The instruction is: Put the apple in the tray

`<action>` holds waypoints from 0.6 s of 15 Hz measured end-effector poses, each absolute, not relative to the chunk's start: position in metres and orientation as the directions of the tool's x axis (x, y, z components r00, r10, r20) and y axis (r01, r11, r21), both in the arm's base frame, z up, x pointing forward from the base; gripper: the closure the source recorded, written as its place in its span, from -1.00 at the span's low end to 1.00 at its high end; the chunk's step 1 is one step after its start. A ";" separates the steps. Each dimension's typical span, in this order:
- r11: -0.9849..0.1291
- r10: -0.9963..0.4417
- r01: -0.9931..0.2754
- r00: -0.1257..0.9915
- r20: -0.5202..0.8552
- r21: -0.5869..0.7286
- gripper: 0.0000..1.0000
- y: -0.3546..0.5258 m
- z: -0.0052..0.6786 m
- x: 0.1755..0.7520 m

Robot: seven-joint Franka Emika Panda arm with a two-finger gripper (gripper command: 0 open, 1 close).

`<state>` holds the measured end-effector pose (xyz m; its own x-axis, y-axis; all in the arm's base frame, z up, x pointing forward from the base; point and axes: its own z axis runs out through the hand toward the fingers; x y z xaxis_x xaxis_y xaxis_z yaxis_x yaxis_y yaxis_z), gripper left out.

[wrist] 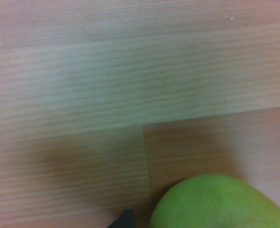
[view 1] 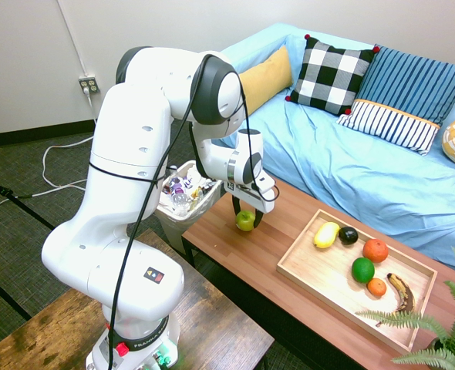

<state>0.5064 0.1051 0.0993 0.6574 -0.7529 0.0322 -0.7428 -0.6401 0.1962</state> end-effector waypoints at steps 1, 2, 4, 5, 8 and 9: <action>-0.639 -0.754 -0.743 0.657 0.032 0.196 1.00 0.104 0.100 0.507; -0.639 -0.754 -0.743 0.656 0.031 0.197 1.00 0.103 0.100 0.507; -0.633 -0.760 -0.748 0.650 0.028 0.200 1.00 0.099 0.101 0.509; -0.626 -0.766 -0.755 0.642 0.029 0.195 1.00 0.095 0.105 0.512; -0.607 -0.783 -0.778 0.620 0.046 0.161 1.00 0.081 0.144 0.528; -0.599 -0.790 -0.787 0.611 0.051 0.151 1.00 0.074 0.163 0.532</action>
<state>0.5324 0.0742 0.1625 0.6109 -0.7900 0.0514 -0.7867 -0.5985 0.1509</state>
